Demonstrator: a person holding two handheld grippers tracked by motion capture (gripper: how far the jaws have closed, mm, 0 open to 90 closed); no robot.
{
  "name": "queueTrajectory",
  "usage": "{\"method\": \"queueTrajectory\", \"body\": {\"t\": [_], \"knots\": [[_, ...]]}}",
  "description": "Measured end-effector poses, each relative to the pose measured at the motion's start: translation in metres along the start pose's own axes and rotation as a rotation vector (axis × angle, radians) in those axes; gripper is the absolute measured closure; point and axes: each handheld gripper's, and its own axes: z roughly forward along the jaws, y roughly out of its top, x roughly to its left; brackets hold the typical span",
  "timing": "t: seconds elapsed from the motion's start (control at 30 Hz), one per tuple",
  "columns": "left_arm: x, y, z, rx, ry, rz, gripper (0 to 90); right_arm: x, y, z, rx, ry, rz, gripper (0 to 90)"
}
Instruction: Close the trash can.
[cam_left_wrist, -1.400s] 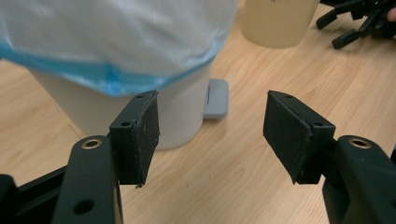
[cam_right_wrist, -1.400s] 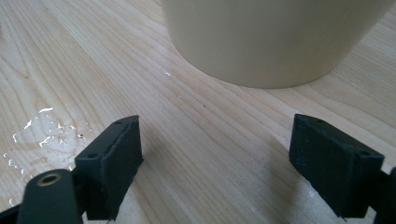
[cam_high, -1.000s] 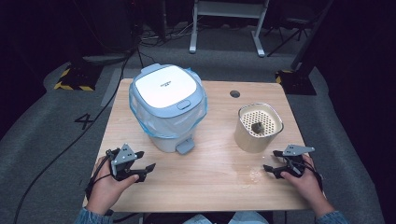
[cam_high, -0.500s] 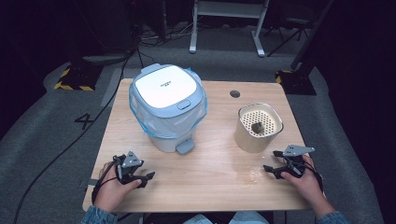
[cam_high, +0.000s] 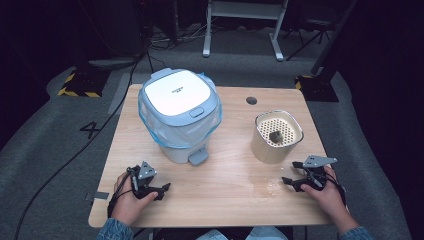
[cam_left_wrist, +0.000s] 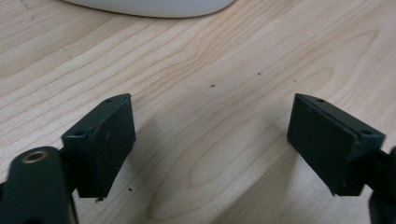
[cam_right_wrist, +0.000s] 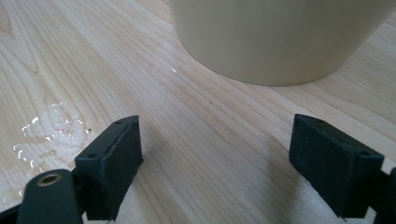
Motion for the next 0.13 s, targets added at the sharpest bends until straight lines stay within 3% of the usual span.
{"method": "queueTrajectory", "body": {"t": [0.13], "knots": [[-0.0009, 0.0001, 0.0001, 0.001, 0.010, -0.007, 14.4, 0.0000, 0.0000, 0.0000, 0.000, 0.000, 0.001, 17.4]]}}
